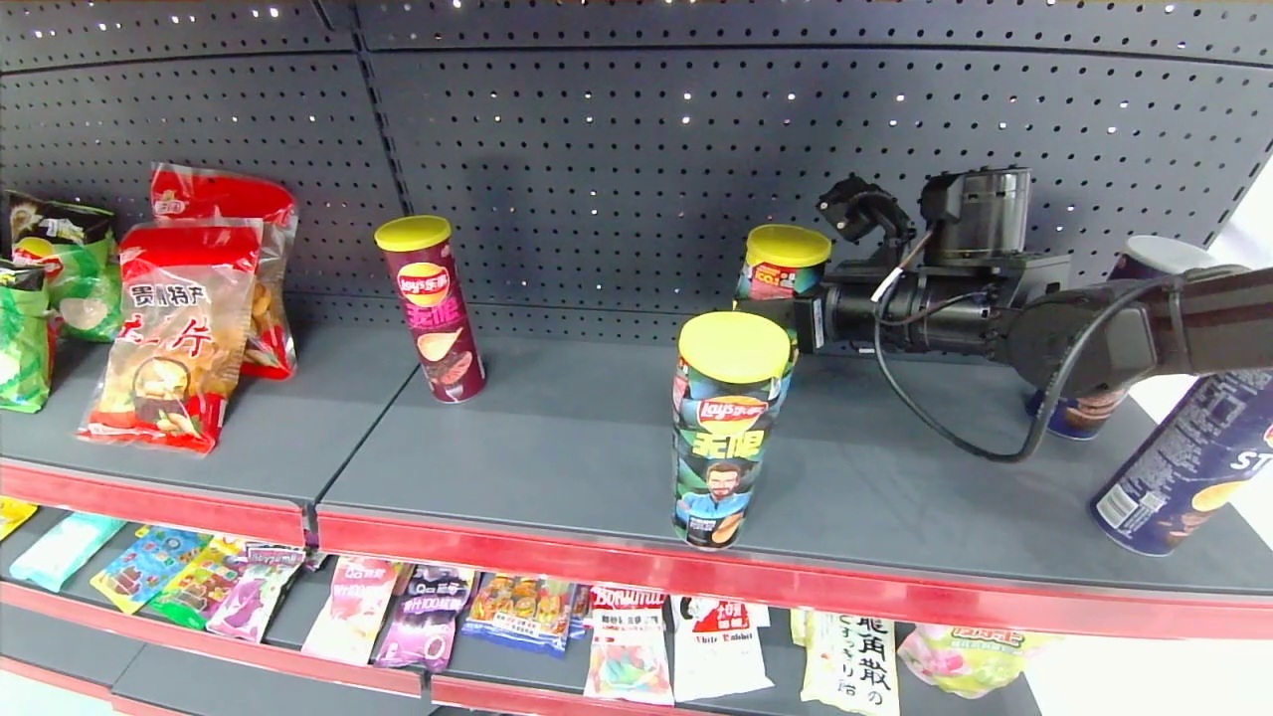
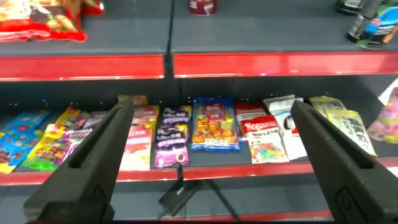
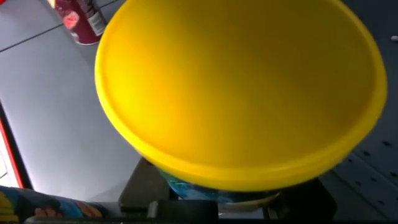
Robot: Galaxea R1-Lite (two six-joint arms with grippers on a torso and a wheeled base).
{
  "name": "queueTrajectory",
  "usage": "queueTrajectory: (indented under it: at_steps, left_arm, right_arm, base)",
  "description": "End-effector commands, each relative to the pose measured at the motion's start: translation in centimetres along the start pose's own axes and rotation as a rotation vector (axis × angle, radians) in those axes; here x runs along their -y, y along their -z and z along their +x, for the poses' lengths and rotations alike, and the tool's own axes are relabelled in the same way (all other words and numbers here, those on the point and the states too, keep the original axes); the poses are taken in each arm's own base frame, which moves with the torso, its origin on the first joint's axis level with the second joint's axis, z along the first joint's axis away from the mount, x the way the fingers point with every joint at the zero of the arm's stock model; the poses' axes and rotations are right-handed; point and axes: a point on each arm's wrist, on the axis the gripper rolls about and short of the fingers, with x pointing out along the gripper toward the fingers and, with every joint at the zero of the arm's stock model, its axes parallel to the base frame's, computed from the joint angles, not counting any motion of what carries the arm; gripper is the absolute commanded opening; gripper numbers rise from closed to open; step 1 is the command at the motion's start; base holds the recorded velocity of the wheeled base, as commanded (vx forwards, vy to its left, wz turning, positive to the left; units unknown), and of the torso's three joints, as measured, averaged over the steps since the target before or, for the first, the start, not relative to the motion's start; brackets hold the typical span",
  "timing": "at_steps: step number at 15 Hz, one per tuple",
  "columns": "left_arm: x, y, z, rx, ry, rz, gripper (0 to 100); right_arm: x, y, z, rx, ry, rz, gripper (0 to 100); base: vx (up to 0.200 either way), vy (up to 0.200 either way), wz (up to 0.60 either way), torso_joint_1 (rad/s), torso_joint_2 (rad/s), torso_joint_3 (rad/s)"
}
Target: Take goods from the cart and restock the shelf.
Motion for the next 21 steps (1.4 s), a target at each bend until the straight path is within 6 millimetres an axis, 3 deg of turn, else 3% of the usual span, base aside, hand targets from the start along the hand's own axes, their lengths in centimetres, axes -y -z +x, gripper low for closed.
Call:
queueTrajectory:
  at_steps: [1, 11, 12, 18, 21]
  left_arm:
    - [0.0, 0.0, 0.0, 0.007, 0.018, 0.001, 100]
    - [0.1, 0.0, 0.1, 0.006, 0.049, 0.000, 100]
    - [0.1, 0.0, 0.1, 0.006, 0.049, 0.000, 100]
    - [0.1, 0.0, 0.1, 0.008, 0.049, -0.004, 100]
    - [0.1, -0.1, 0.0, 0.008, 0.051, -0.007, 100]
  right_arm:
    - [-0.2, 0.3, 0.5, -0.006, -0.007, 0.000, 0]
    - [-0.5, 0.6, 1.0, -0.016, -0.015, -0.007, 0]
    - [-0.7, 0.6, 1.1, -0.017, -0.020, -0.008, 100]
    - [-0.6, 0.1, 0.6, -0.007, -0.002, -0.008, 100]
    - [-1.0, -0.7, -1.8, -0.003, 0.049, 0.000, 100]
  base:
    - [0.000, 0.000, 0.00, 0.000, 0.00, 0.000]
    - [0.000, 0.000, 0.00, 0.000, 0.00, 0.000]
    - [0.000, 0.000, 0.00, 0.000, 0.00, 0.000]
    - [0.000, 0.000, 0.00, 0.000, 0.00, 0.000]
    - [0.000, 0.000, 0.00, 0.000, 0.00, 0.000]
